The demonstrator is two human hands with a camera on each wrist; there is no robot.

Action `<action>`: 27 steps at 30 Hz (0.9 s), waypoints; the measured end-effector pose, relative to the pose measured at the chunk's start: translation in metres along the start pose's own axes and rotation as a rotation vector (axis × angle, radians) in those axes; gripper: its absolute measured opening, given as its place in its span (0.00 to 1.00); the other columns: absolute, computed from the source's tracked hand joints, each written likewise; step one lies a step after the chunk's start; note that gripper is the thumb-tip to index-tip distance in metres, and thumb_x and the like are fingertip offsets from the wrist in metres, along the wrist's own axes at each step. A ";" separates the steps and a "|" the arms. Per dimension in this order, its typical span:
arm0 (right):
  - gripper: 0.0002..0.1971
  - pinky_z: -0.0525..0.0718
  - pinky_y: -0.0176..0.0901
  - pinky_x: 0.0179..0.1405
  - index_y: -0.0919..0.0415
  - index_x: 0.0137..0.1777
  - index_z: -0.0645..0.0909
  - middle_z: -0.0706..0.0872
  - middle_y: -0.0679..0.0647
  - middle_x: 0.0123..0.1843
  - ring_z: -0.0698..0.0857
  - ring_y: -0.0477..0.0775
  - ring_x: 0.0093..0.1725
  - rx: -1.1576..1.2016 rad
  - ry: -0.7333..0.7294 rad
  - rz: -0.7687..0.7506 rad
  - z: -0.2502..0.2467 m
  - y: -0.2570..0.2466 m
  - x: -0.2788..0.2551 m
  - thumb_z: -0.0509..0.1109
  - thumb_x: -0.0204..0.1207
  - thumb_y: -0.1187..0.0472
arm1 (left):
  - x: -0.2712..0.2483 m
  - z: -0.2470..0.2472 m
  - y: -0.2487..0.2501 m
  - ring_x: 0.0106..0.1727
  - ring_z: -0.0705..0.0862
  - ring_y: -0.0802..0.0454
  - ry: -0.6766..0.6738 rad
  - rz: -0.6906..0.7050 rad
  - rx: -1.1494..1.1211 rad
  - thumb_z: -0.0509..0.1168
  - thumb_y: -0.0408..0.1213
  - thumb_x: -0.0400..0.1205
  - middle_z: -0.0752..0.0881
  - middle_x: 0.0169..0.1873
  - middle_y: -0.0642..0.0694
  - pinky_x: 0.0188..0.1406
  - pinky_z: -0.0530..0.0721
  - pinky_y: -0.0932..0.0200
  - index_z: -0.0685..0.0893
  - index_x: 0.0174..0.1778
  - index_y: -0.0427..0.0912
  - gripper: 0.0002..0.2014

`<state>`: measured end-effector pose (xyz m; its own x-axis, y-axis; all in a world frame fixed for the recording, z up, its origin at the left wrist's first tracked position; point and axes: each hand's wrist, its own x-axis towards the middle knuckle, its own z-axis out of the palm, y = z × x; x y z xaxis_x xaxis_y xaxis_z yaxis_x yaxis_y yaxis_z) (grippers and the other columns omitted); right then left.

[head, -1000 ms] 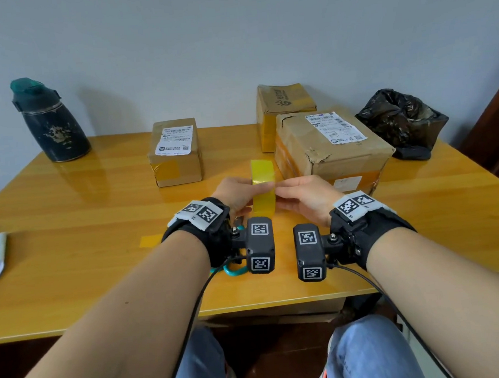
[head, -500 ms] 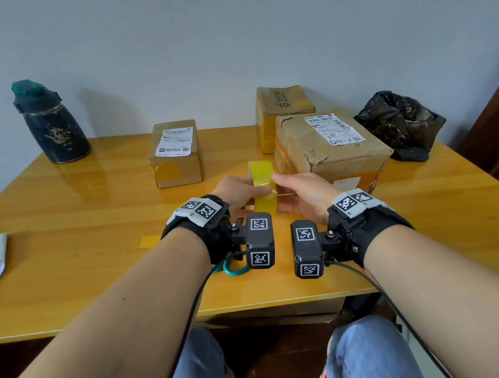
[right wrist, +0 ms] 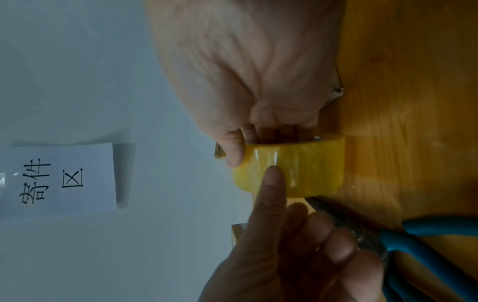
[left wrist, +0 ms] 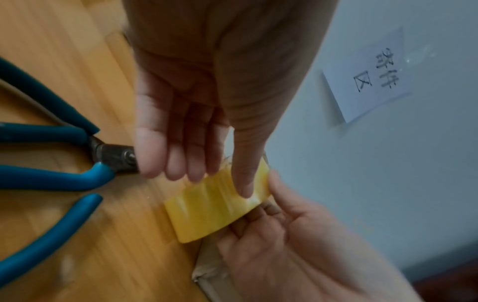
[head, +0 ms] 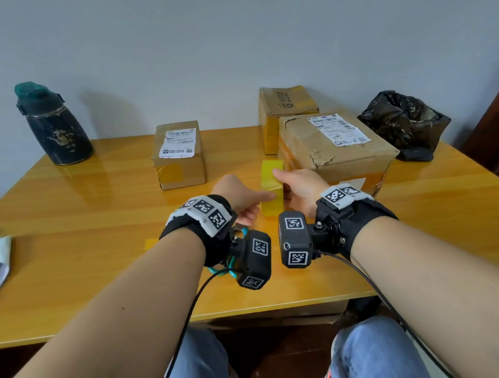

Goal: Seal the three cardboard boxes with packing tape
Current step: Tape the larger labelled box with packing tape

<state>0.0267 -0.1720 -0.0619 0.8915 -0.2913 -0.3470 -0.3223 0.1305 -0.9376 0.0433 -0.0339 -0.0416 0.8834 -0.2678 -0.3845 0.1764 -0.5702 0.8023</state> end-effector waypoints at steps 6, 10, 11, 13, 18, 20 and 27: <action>0.19 0.76 0.71 0.67 0.73 0.66 0.77 0.80 0.74 0.67 0.81 0.73 0.65 -0.006 -0.010 -0.002 0.005 0.002 0.001 0.68 0.81 0.59 | 0.001 -0.013 -0.006 0.36 0.87 0.51 -0.104 -0.031 -0.163 0.78 0.44 0.72 0.91 0.42 0.40 0.52 0.85 0.56 0.88 0.45 0.33 0.17; 0.22 0.74 0.79 0.63 0.74 0.65 0.76 0.76 0.78 0.67 0.78 0.78 0.65 -0.052 -0.009 -0.035 0.004 0.008 0.006 0.69 0.79 0.55 | 0.002 -0.009 -0.012 0.31 0.88 0.56 -0.186 -0.027 -0.416 0.74 0.30 0.76 0.90 0.38 0.41 0.39 0.87 0.63 0.86 0.46 0.32 0.07; 0.23 0.74 0.79 0.62 0.72 0.63 0.78 0.77 0.78 0.67 0.79 0.79 0.64 -0.076 -0.007 -0.039 0.004 0.009 0.007 0.70 0.77 0.53 | 0.003 -0.007 -0.013 0.30 0.88 0.57 -0.191 -0.016 -0.433 0.74 0.30 0.76 0.90 0.35 0.42 0.40 0.87 0.63 0.86 0.46 0.33 0.06; 0.22 0.77 0.77 0.62 0.66 0.60 0.81 0.82 0.75 0.63 0.82 0.76 0.62 -0.108 -0.016 -0.041 0.001 0.012 0.015 0.72 0.73 0.49 | 0.007 -0.005 -0.016 0.28 0.87 0.58 -0.179 0.016 -0.359 0.76 0.34 0.74 0.90 0.31 0.45 0.44 0.85 0.61 0.87 0.43 0.36 0.07; 0.21 0.80 0.70 0.63 0.66 0.64 0.79 0.86 0.66 0.59 0.85 0.67 0.60 -0.087 -0.020 -0.044 0.002 0.006 0.011 0.72 0.77 0.53 | 0.007 -0.006 -0.015 0.24 0.84 0.59 -0.206 0.045 -0.270 0.76 0.36 0.74 0.89 0.26 0.46 0.33 0.82 0.65 0.85 0.37 0.38 0.07; 0.18 0.81 0.69 0.62 0.66 0.62 0.79 0.86 0.66 0.60 0.85 0.67 0.59 -0.096 -0.019 -0.027 0.002 0.004 0.009 0.71 0.78 0.55 | 0.007 -0.008 -0.015 0.24 0.84 0.59 -0.220 0.071 -0.256 0.75 0.34 0.75 0.88 0.25 0.47 0.29 0.83 0.68 0.84 0.35 0.37 0.07; 0.21 0.85 0.56 0.53 0.67 0.67 0.78 0.87 0.59 0.52 0.85 0.60 0.49 0.115 -0.035 0.134 0.002 -0.002 0.007 0.64 0.83 0.52 | -0.001 -0.008 -0.022 0.30 0.86 0.55 -0.322 0.124 -0.162 0.76 0.34 0.72 0.90 0.31 0.43 0.43 0.83 0.59 0.87 0.37 0.35 0.06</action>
<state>0.0340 -0.1726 -0.0618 0.8542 -0.2306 -0.4661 -0.4026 0.2740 -0.8734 0.0422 -0.0145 -0.0550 0.7253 -0.5722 -0.3829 0.1657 -0.3947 0.9037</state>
